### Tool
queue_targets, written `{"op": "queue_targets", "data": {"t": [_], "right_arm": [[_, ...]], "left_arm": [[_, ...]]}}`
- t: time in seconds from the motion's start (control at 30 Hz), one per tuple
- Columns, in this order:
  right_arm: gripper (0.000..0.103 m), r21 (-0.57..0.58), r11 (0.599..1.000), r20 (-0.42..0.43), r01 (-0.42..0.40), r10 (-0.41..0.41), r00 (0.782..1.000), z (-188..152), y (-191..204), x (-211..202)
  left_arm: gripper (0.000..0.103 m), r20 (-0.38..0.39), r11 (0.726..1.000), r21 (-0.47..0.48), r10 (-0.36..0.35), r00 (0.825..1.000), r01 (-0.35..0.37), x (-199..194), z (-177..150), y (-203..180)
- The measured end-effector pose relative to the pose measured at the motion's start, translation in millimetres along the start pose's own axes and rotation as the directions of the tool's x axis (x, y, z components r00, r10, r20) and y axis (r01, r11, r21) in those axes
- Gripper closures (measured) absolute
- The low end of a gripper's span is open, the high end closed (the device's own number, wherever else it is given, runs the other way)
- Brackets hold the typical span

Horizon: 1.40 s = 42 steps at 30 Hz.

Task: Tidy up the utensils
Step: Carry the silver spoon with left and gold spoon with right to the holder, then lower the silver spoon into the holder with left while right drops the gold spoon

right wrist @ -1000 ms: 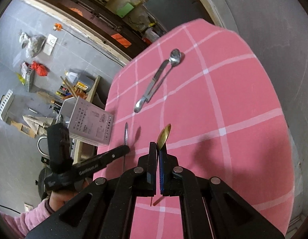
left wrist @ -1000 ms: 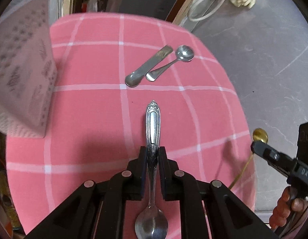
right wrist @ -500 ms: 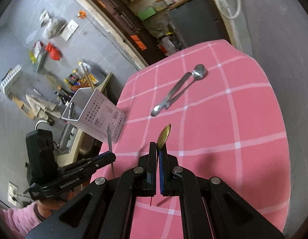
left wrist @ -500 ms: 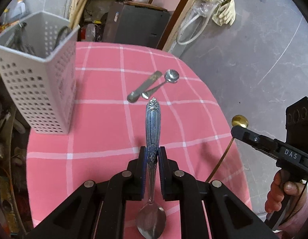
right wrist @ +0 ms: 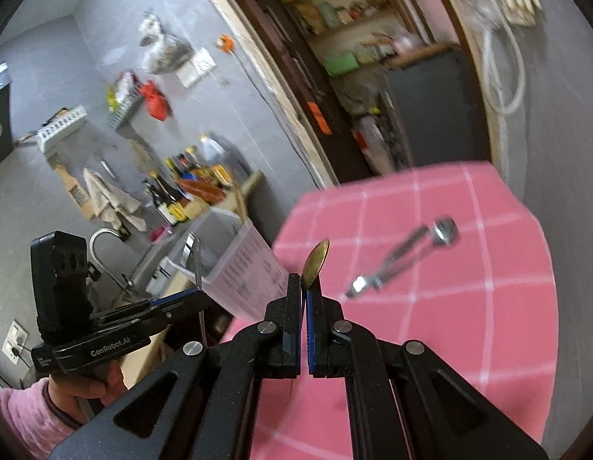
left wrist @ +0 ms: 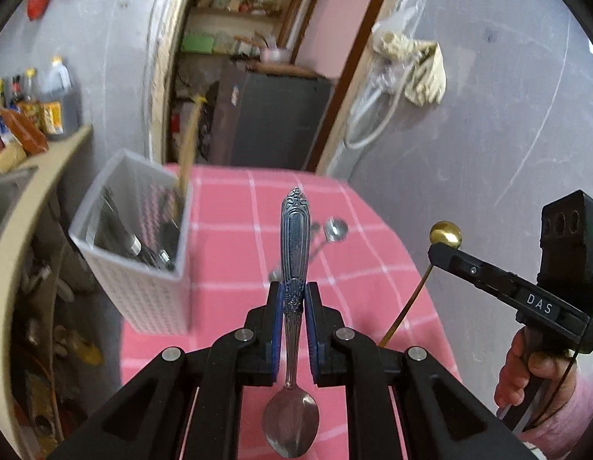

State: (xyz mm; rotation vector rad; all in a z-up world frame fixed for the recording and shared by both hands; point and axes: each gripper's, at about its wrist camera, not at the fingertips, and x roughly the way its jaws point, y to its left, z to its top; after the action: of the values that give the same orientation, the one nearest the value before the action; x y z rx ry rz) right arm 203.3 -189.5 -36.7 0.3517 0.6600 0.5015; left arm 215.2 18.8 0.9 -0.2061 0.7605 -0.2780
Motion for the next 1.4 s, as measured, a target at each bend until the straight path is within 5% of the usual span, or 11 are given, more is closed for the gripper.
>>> {"op": "queue_targets", "data": {"t": [0.27, 0.53, 0.77, 1.03, 1.4], "right_arm": [[0.1, -0.07, 0.994, 0.092, -0.086, 0.093, 0.991, 60, 41, 6], [0.1, -0.117, 0.985, 0.162, -0.126, 0.144, 0.976, 99, 82, 36], [0.1, -0.246, 0.963, 0.139, -0.115, 0.153, 0.978, 98, 115, 80], [0.1, -0.284, 0.949, 0.057, -0.136, 0.158, 0.986, 81, 117, 119], [0.1, -0.307, 0.945, 0.06, -0.115, 0.139, 0.988, 61, 123, 146]], "left_arm": [[0.092, 0.124, 0.997, -0.072, 0.002, 0.992, 0.007, -30, 47, 28], [0.092, 0.29, 0.994, -0.099, 0.066, 0.955, -0.039, -36, 85, 70], [0.092, 0.375, 0.992, -0.096, 0.113, 0.92, -0.083, -12, 106, 97], [0.092, 0.381, 0.991, -0.077, 0.129, 0.915, -0.108, 18, 108, 108], [0.092, 0.411, 0.983, -0.068, 0.184, 0.893, -0.172, 36, 109, 112]]}}
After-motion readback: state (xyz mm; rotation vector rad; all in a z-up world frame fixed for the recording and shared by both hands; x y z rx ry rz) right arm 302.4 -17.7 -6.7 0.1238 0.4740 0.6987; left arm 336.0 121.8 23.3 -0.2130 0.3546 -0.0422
